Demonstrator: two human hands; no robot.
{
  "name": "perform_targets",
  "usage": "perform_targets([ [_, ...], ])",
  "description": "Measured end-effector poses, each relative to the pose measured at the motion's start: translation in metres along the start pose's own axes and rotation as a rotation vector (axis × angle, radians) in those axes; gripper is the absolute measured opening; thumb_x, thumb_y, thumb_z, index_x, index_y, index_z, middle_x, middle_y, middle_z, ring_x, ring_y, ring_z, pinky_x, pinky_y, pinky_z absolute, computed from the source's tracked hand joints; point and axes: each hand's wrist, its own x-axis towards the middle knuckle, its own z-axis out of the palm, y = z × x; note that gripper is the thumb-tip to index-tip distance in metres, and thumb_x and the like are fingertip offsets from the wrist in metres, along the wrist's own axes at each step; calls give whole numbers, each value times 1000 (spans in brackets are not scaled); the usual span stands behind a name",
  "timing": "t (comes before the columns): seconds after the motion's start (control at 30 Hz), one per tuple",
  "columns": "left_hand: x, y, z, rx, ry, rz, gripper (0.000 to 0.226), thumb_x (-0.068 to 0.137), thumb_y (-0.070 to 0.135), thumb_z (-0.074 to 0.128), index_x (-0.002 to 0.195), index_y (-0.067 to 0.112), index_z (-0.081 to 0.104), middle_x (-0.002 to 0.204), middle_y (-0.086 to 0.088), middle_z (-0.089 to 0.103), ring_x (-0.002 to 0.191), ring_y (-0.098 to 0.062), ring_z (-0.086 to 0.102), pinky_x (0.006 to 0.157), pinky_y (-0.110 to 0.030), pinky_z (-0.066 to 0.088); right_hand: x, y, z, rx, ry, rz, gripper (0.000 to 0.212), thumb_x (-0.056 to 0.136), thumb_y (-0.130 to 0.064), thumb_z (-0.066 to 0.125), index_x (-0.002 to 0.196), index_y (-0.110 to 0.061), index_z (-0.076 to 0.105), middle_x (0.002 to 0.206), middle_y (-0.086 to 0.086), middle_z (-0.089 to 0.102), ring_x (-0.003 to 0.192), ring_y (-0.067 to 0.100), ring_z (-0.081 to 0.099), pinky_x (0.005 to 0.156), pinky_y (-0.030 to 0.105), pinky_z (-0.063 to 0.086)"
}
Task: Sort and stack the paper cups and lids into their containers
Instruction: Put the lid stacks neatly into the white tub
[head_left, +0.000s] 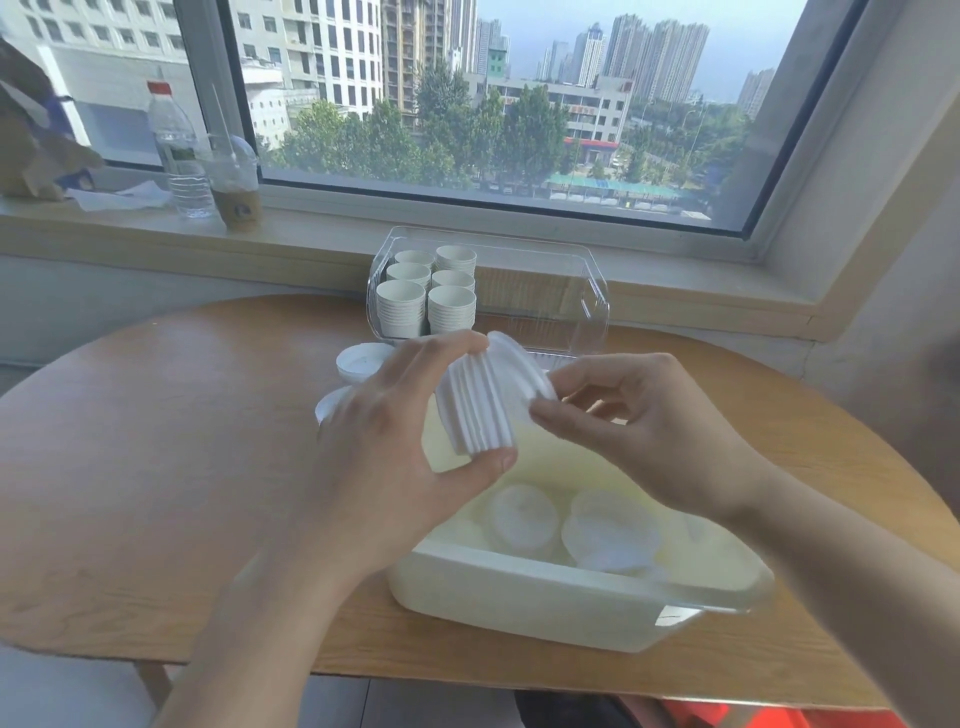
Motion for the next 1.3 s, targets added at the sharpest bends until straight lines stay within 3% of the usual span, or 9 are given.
perform_targets([
  [0.2,-1,-5,3,-21,26,26,75,73,72,71,140,53,43,128,41,47,106,0,54,89,-46,56,-2,-8,11,107,-116,-2,19,92,-33,74,102,-18,80,96,-2,80,89,19,75,83,41,57],
  [0.37,-1,-10,5,-26,40,58,76,73,76,72,140,54,43,132,42,47,106,3,55,85,-43,58,-1,-9,16,147,-158,9,23,93,-30,73,106,-12,78,98,3,80,94,26,74,92,52,54],
  [0.47,0,-11,5,-56,42,71,79,73,77,74,143,53,44,136,37,49,113,8,54,86,-33,55,0,-8,16,190,-189,23,20,94,-24,73,105,-9,78,97,7,79,94,27,74,94,56,54],
  [0.6,1,-12,4,-75,23,97,75,77,72,76,143,50,48,140,30,52,122,10,52,91,-17,46,1,-6,16,136,-205,3,16,91,-30,76,102,-19,78,99,-1,76,95,21,70,91,49,56],
  [0.7,1,-10,3,-85,23,97,73,77,71,76,142,48,50,140,30,52,120,8,54,92,-12,43,2,-4,14,16,-95,-24,39,80,-46,83,116,-34,70,119,-13,68,111,14,64,90,36,55],
  [0.8,0,-9,2,-108,15,113,74,77,66,79,143,47,51,141,29,53,124,4,56,95,-15,45,1,-2,11,50,-97,12,71,76,-48,86,140,-40,56,138,-20,61,126,8,62,95,35,58],
  [0.93,0,-9,0,-128,-10,130,80,75,64,85,145,46,52,143,28,54,128,5,54,99,-5,38,4,-4,9,120,-202,36,72,81,-39,86,145,-39,54,135,-15,66,121,11,68,97,34,59],
  [1.13,-1,-12,1,-195,-68,151,93,71,61,90,153,46,47,148,26,53,137,-3,51,103,-4,34,7,-6,2,230,-244,69,67,84,-29,85,145,-31,57,133,-4,70,119,20,71,102,47,58],
  [1.3,-1,-15,6,-135,-38,154,83,76,62,80,150,53,45,146,32,49,139,-1,49,106,-14,39,11,-4,2,241,-298,88,70,87,-30,81,150,-30,52,139,-3,67,124,18,68,105,44,57],
])
